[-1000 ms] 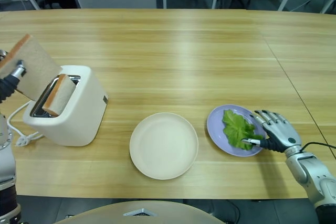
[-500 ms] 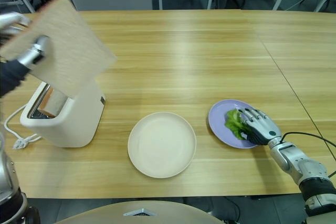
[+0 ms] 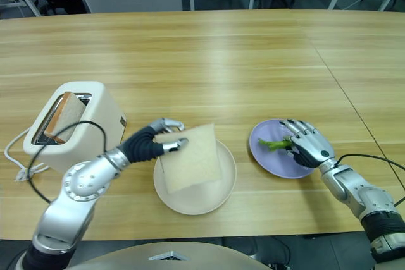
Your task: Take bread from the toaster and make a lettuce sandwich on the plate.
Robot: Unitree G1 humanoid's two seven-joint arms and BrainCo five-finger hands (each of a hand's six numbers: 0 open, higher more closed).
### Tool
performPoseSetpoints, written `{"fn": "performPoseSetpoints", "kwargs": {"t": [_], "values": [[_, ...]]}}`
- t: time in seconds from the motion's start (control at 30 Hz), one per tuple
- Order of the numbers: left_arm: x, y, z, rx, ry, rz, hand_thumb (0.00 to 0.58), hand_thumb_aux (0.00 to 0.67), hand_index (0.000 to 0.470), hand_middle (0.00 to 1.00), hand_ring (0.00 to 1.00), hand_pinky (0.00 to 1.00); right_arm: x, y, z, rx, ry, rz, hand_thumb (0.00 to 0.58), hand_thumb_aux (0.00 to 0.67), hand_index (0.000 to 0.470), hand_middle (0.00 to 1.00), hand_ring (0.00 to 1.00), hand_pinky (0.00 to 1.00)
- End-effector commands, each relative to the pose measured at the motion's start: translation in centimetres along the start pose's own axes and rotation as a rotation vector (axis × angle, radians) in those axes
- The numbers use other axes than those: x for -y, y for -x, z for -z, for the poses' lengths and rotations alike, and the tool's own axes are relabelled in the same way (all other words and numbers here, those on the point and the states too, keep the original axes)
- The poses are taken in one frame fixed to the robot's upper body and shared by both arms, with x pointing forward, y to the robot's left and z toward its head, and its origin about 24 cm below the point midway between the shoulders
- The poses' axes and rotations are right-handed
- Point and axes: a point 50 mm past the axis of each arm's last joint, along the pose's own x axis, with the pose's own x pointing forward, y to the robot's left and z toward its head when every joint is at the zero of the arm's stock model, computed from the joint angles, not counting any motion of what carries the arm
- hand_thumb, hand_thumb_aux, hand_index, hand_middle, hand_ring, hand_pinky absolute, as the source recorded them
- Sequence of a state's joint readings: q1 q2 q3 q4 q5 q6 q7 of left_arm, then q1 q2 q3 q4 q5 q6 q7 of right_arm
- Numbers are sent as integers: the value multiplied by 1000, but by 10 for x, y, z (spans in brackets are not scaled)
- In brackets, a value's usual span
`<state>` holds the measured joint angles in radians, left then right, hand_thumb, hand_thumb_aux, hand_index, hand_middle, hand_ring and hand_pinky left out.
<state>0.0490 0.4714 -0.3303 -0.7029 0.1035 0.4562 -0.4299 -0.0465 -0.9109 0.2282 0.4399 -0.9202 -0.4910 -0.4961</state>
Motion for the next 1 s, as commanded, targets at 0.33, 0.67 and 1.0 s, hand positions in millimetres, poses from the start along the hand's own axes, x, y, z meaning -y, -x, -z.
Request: {"fn": "performPoseSetpoints", "kwargs": {"t": [0.33, 0.67, 1.0], "values": [[16, -41, 68, -205, -319, 62, 580, 670, 460, 1000, 1000, 1000, 58, -9, -56, 177, -124, 163, 580, 670, 460, 0, 0, 0], [17, -42, 71, -187, -606, 32, 0, 0, 0, 675, 675, 675, 63, -14, -104, 302, -241, 149, 580, 670, 460, 0, 0, 0], [-11, -17, 37, -131, -988, -161, 0, 0, 0, 0, 0, 0, 50, -42, -137, 383, -261, 110, 580, 670, 460, 0, 0, 0]]}}
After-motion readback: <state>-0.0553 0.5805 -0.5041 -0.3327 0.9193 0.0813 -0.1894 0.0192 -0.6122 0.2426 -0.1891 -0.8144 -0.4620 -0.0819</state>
